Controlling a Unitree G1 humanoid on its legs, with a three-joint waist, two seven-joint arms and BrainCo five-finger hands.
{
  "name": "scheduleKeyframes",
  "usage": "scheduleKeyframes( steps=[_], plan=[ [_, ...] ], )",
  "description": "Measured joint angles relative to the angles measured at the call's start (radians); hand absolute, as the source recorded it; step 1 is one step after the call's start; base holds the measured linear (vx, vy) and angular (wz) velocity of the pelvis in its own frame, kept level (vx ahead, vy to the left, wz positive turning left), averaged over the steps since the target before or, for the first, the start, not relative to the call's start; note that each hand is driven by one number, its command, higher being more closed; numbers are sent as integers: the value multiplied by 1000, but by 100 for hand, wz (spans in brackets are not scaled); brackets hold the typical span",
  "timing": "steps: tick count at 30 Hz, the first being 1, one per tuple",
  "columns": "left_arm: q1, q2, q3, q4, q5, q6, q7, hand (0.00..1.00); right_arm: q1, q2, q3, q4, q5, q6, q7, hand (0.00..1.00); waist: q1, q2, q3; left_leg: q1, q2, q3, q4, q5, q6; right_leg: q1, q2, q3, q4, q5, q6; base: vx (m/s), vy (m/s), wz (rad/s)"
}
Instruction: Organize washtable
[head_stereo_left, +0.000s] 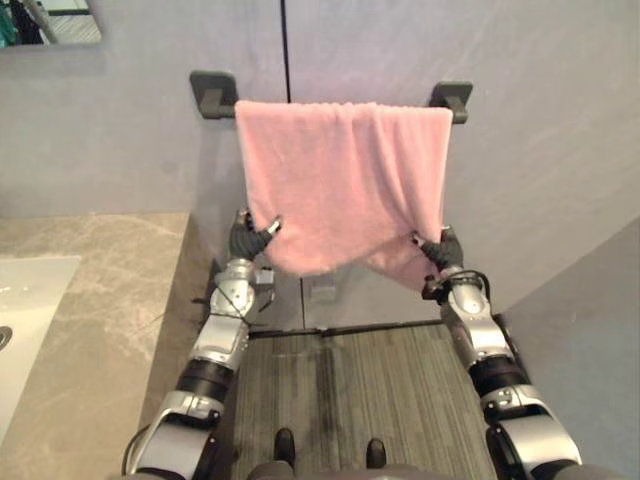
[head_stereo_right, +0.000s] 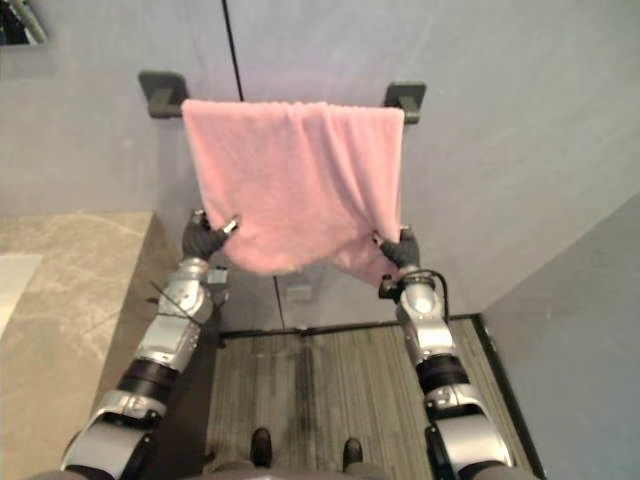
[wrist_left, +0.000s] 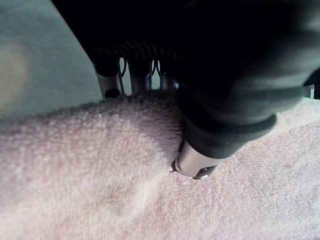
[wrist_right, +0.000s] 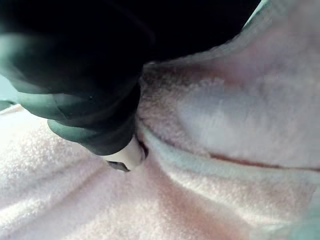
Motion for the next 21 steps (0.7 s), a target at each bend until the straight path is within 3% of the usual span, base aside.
scheduleKeyframes(
  steps=[7, 12, 15, 21],
  plan=[
    [0, 3, 3, 0, 16, 1, 2, 0, 2, -9, -6, 13, -21, 18, -9, 0, -2, 0, 0, 0, 0, 1, 0, 0, 0, -1, 0, 3, 0, 3, 0, -3, 1, -1],
    [23, 4, 31, -26, 24, 1, 3, 0, 48, -7, -100, 2, -73, 20, -52, 0, -2, 0, 0, 1, 0, 0, 4, 0, 0, 2, 0, 2, -2, 4, 0, 0, 0, 0],
    [112, 3, 99, -114, 22, 1, 1, 0, 151, -7, -200, -89, -91, 22, -86, 0, -12, 0, 0, 3, 0, -1, 4, 0, 0, 4, 0, 1, -3, 4, 0, 0, 0, 0],
    [293, -34, 128, -175, 20, 1, -30, 0, 322, -1, -256, -157, -120, 22, -87, 0, -26, -1, -14, 7, 0, -2, 3, 0, 0, 7, 1, 0, -3, 3, 0, 0, 0, 0]
  ],
)
